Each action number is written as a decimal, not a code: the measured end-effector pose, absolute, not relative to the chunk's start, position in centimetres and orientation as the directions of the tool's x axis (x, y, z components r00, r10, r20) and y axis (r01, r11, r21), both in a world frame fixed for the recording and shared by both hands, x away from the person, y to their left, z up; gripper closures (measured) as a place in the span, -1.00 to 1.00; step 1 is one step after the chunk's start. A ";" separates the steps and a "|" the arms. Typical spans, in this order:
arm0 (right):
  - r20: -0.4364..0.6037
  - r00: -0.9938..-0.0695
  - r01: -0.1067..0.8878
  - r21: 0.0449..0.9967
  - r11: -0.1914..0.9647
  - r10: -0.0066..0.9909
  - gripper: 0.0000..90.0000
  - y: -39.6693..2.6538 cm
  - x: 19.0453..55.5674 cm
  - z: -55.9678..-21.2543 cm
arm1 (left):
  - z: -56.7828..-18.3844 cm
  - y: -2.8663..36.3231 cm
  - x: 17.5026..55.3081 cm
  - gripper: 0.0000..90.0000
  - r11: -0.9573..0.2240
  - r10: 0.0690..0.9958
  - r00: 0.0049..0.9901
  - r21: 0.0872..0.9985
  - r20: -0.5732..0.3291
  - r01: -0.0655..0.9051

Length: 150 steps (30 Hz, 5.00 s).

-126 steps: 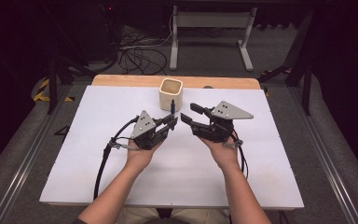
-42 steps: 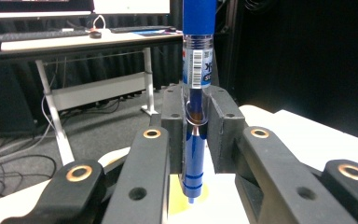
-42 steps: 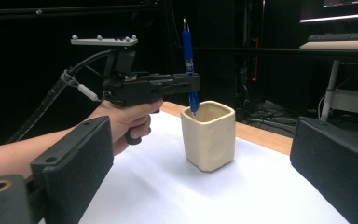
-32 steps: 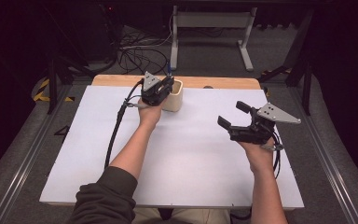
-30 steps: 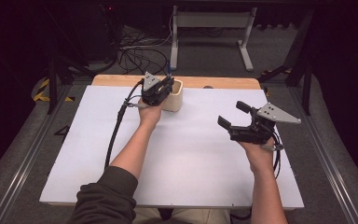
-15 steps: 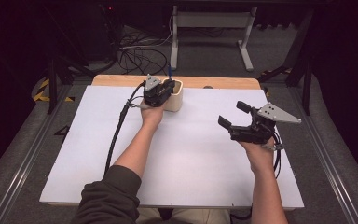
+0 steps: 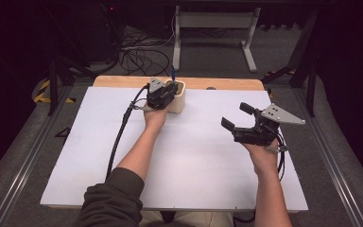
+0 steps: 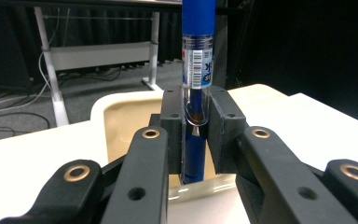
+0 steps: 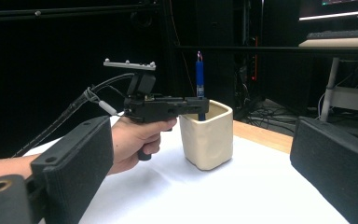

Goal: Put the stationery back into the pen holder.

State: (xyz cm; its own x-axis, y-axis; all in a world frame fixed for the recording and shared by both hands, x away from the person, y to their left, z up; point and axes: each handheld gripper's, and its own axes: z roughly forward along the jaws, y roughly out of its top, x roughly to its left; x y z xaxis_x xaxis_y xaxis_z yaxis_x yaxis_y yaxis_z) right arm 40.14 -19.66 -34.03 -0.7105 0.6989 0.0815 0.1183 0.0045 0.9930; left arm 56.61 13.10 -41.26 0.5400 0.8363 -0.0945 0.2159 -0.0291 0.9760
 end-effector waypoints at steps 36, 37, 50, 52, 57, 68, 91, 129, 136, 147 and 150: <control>0.084 -0.714 0.127 0.992 0.010 0.695 -0.85 -19.6 40.3 -34.1 | -40.6 14.0 56.7 0.46 -0.040 0.858 0.509 0.979 -0.070 0.201; 0.086 -0.713 0.129 0.992 0.010 0.696 -0.85 -19.5 40.3 -34.1 | -40.6 14.1 56.7 0.42 -0.035 0.860 0.505 0.979 -0.072 0.199; 0.079 -0.716 0.129 0.991 0.020 0.694 -0.85 -19.4 40.4 -34.2 | -39.4 14.6 56.1 0.12 -0.040 0.860 0.507 0.985 -0.050 0.166; 0.080 -0.715 0.131 0.991 0.021 0.695 -0.85 -19.3 40.4 -34.2 | -39.2 14.6 55.9 0.06 -0.046 0.860 0.509 0.986 -0.042 0.160; 0.079 -0.714 0.132 0.991 0.023 0.695 -0.85 -19.3 40.4 -34.3 | -38.8 14.7 55.5 -0.18 -0.059 0.859 0.511 0.985 -0.033 0.163; 0.077 -0.711 0.132 0.991 0.025 0.699 -0.85 -19.3 40.5 -34.3 | -37.5 15.0 54.0 -0.46 -0.067 0.829 0.558 0.983 -0.041 0.171; 0.067 -0.704 0.130 0.991 0.036 0.707 -0.87 -19.2 40.6 -34.5 | -35.4 16.1 49.8 -0.71 -0.084 0.771 0.636 0.989 -0.011 0.119; 0.061 -0.694 0.130 0.991 0.041 0.717 -0.90 -19.1 40.6 -34.6 | -33.8 20.5 43.4 -0.80 -0.074 0.738 0.675 0.993 -0.009 0.095; 0.068 -0.690 0.131 0.991 0.032 0.720 -0.91 -19.3 40.7 -34.6 | -34.0 21.5 42.5 -0.81 -0.065 0.745 0.667 0.993 -0.015 0.095; 0.069 -0.686 0.129 0.991 0.028 0.724 -0.94 -19.4 40.7 -34.7 | -34.3 22.7 41.0 -0.82 -0.069 0.746 0.666 0.994 -0.009 0.090; 0.069 -0.686 0.128 0.991 0.027 0.725 -0.94 -19.4 40.7 -34.7 | -34.6 23.2 40.6 -0.83 -0.064 0.747 0.665 0.993 -0.015 0.095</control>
